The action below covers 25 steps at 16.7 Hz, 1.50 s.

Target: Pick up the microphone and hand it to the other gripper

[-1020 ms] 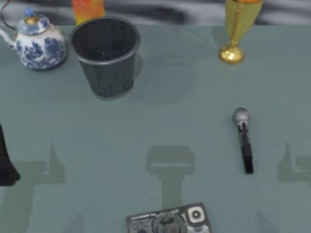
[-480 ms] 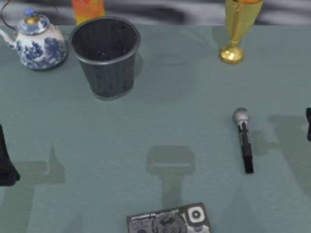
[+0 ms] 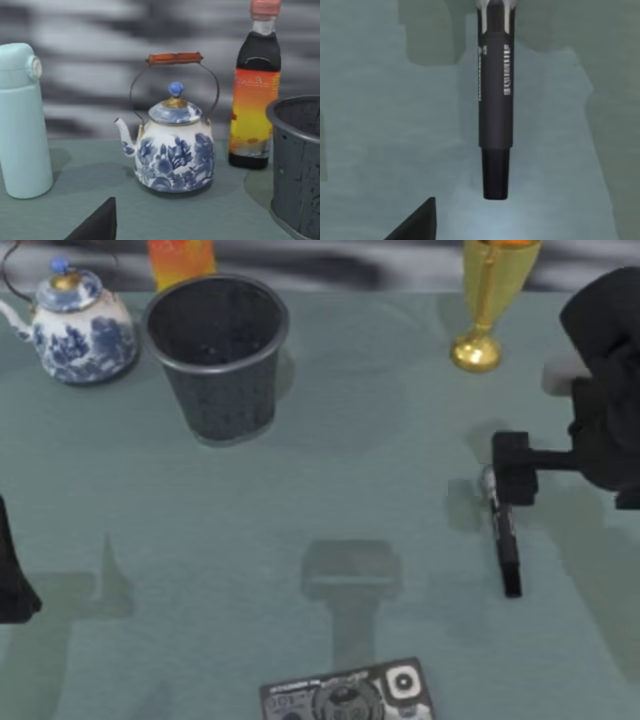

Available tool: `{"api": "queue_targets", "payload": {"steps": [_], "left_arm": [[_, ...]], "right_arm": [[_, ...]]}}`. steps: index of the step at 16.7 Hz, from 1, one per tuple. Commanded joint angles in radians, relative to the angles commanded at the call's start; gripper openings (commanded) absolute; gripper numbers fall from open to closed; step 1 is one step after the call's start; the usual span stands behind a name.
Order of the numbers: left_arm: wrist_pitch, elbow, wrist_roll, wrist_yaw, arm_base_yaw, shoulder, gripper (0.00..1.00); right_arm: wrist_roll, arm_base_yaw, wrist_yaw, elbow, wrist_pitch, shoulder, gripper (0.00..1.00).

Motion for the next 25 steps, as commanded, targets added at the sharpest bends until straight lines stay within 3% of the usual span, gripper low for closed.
{"api": "queue_targets", "payload": {"steps": [6, 13, 21, 25], "left_arm": [[0.000, 0.000, 0.000, 0.000, 0.000, 0.000, 1.00], [0.000, 0.000, 0.000, 0.000, 0.000, 0.000, 1.00], [0.000, 0.000, 0.000, 0.000, 0.000, 0.000, 1.00], [0.000, 0.000, 0.000, 0.000, 0.000, 0.000, 1.00]], "right_arm": [[0.070, 0.066, 0.011, 0.220, -0.128, 0.279, 1.00], [0.073, 0.066, 0.011, 0.232, -0.131, 0.299, 1.00], [0.061, 0.056, 0.012, 0.117, 0.156, 0.464, 1.00], [0.060, 0.053, 0.012, 0.095, 0.205, 0.498, 1.00]]}}
